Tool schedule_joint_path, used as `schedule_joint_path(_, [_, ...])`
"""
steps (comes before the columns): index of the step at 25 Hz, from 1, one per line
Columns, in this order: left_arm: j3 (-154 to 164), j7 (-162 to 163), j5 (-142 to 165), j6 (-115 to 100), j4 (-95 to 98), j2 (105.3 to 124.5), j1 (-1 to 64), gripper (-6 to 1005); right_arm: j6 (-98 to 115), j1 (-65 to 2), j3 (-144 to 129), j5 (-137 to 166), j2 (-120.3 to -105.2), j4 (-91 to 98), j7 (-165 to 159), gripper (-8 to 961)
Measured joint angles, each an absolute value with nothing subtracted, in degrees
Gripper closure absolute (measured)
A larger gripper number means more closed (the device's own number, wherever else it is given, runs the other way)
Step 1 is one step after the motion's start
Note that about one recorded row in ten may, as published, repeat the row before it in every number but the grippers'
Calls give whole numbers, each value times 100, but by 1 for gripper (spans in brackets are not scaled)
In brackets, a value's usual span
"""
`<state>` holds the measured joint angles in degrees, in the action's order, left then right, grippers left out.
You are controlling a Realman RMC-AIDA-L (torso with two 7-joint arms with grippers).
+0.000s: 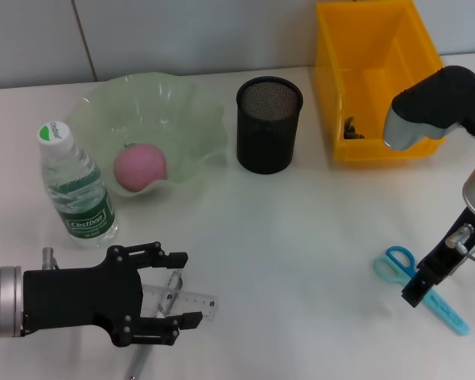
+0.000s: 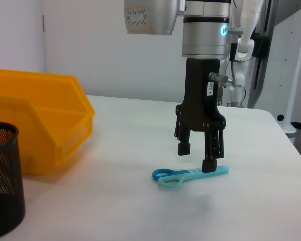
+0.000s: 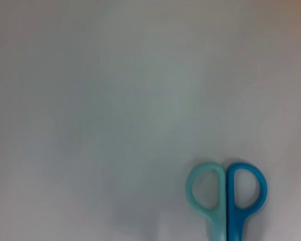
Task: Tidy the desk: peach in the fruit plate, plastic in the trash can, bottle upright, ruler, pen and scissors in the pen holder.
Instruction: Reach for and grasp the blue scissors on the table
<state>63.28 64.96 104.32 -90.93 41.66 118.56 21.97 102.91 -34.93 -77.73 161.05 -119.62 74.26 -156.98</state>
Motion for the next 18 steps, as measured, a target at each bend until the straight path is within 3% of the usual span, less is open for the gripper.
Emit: schedule_joint_path(18, [6328,6493,10379,-9086,4107,11856,2202,180,10046,-3391,-7963,16067,-11962,7421,-15681,124])
